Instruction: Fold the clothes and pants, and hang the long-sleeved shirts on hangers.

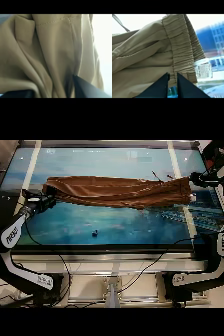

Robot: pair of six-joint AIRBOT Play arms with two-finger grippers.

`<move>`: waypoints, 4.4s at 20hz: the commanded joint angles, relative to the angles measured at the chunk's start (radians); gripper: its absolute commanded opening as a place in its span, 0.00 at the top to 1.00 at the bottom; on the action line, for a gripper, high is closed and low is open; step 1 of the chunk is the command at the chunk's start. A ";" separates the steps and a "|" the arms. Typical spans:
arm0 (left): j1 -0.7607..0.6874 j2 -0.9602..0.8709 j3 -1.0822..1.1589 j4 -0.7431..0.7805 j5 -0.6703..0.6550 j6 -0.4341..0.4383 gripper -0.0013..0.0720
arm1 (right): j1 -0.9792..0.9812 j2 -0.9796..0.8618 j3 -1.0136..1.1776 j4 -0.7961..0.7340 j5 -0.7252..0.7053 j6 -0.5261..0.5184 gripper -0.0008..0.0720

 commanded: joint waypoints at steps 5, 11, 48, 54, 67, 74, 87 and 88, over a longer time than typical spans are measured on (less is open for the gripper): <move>-0.003 -0.037 0.115 0.001 -0.027 0.006 0.94 | 0.077 0.001 0.000 0.026 -0.053 -0.089 0.96; -0.004 0.082 0.221 0.002 -0.121 0.280 0.94 | 0.228 0.001 0.000 0.156 -0.180 -0.098 0.96; -0.200 0.377 0.220 0.598 -0.612 0.247 0.94 | 0.953 -0.475 0.422 0.399 0.076 0.103 0.96; -0.409 0.197 0.220 0.615 -0.476 0.247 0.94 | 0.760 -0.187 0.422 0.263 0.205 0.007 0.96; -0.700 0.045 0.220 0.861 -0.259 0.242 0.92 | 0.629 0.050 0.391 0.240 0.203 -0.046 0.96; -0.682 0.082 0.220 0.863 -0.294 0.238 0.03 | 0.629 0.050 0.390 0.231 0.213 -0.047 0.96; -0.019 0.247 0.220 0.748 -0.828 -0.042 0.41 | 0.629 0.050 0.390 0.184 0.203 -0.047 0.96; 0.003 0.224 0.220 0.734 -0.871 -0.016 0.40 | 0.629 0.050 0.390 0.184 0.196 -0.047 0.96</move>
